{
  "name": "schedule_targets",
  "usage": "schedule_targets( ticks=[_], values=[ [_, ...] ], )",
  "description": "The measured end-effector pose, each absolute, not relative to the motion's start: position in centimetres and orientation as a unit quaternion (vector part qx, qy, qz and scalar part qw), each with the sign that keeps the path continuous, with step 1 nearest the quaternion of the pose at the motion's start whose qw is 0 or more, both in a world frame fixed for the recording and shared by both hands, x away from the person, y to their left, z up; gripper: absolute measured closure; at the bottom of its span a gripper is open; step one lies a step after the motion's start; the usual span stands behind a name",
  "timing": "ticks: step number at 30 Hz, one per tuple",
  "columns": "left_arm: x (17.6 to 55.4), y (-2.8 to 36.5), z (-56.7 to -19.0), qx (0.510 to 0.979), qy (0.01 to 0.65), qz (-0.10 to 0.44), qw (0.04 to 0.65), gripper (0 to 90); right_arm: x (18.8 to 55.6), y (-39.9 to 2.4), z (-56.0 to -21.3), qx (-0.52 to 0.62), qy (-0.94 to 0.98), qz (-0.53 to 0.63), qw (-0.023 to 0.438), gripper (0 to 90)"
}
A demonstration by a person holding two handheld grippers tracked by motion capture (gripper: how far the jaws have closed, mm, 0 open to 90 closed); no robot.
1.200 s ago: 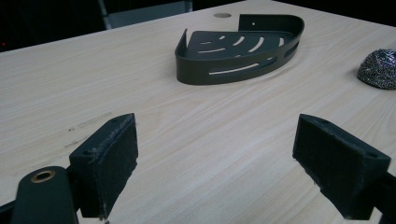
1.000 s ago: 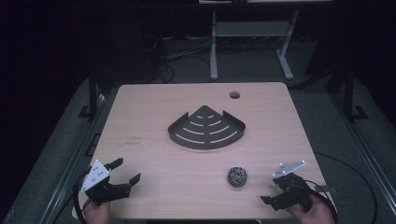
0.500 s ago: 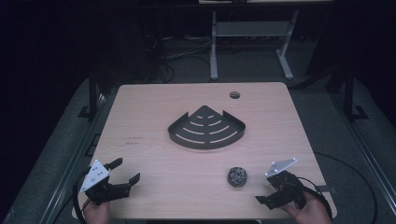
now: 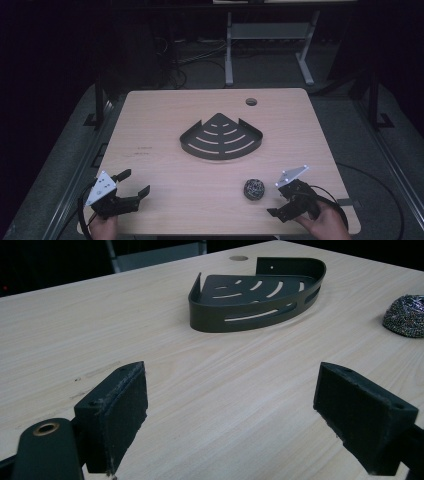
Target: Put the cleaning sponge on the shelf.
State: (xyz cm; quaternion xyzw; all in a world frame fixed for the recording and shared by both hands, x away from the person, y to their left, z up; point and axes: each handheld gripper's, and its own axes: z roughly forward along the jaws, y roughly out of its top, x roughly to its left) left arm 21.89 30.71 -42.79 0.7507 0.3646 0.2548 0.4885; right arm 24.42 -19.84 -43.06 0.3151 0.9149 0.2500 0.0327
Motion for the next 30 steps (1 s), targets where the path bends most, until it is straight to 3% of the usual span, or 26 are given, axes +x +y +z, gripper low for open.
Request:
schedule_targets(
  ticks=[30],
  values=[
    [21.8,31.0,-42.6,0.746,0.368,0.257,0.492,13.5,27.4,-16.0,-42.5,0.281,0.933,0.224,0.033,16.0]
  ],
)
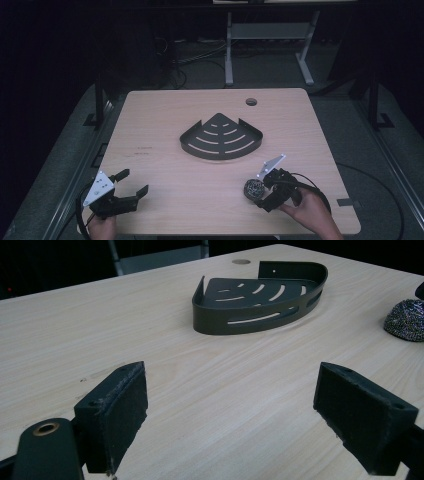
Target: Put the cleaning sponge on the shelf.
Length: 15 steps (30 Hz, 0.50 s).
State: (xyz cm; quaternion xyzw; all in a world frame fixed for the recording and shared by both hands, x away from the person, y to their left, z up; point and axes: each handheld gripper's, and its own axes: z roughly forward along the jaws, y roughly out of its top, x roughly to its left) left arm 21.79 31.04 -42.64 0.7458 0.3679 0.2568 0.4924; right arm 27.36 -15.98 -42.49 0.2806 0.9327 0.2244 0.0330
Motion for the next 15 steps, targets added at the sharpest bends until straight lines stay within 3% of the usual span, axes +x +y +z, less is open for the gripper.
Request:
schedule_targets(
  ticks=[15],
  values=[
    [21.7,31.2,-42.6,0.744,0.369,0.256,0.495,13.5,28.4,-14.3,-42.7,0.264,0.942,0.207,0.031,16.0]
  ],
)
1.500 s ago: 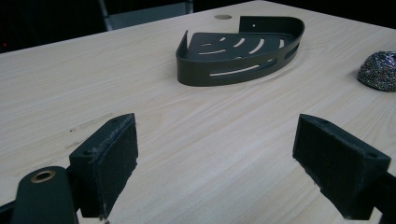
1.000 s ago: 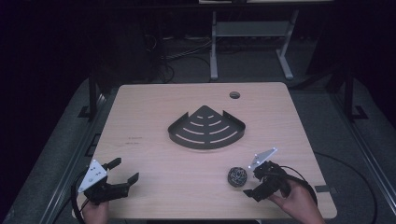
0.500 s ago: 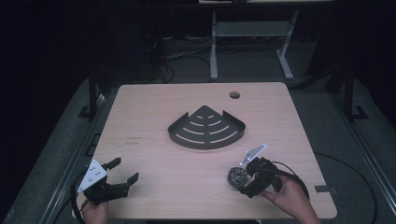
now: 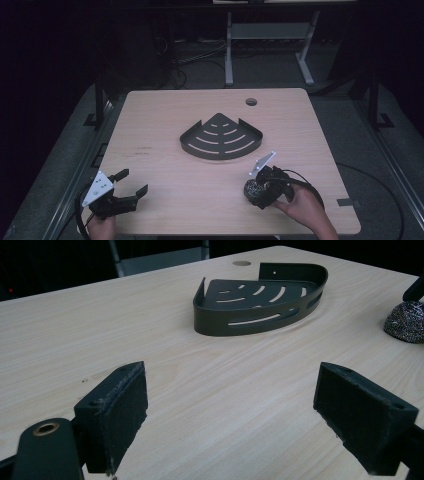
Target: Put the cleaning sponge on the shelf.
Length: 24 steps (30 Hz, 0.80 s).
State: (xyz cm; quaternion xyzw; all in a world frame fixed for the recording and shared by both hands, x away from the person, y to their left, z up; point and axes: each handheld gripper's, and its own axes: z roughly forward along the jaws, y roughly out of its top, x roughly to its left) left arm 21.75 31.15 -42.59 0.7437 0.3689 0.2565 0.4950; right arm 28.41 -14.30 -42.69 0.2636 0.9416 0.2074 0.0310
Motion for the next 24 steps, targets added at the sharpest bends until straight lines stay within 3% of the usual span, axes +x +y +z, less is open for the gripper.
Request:
schedule_targets(
  ticks=[24],
  values=[
    [21.7,31.3,-42.5,0.743,0.369,0.258,0.495,13.5,29.5,-13.5,-43.4,0.26,0.947,0.187,0.024,20.5]
  ],
)
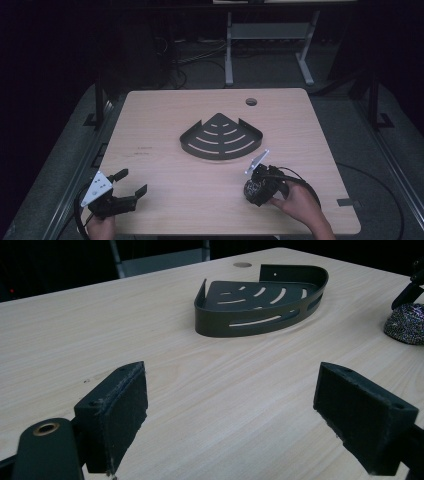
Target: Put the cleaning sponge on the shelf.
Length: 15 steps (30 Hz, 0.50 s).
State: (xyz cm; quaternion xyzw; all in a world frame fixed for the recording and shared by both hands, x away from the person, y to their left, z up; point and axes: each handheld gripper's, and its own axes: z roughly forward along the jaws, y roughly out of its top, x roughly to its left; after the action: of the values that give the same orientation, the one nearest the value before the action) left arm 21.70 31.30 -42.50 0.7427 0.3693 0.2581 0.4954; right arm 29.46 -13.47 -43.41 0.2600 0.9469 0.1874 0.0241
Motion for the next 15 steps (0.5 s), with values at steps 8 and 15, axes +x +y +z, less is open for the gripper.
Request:
schedule_targets(
  ticks=[8,15],
  values=[
    [21.68,31.36,-42.47,0.741,0.37,0.258,0.497,13.5,29.67,-13.34,-43.69,0.257,0.949,0.181,0.022,23.1],
    [21.67,31.36,-42.45,0.741,0.37,0.258,0.497,13.5,29.73,-13.24,-43.81,0.255,0.951,0.177,0.02,27.6]
  ],
)
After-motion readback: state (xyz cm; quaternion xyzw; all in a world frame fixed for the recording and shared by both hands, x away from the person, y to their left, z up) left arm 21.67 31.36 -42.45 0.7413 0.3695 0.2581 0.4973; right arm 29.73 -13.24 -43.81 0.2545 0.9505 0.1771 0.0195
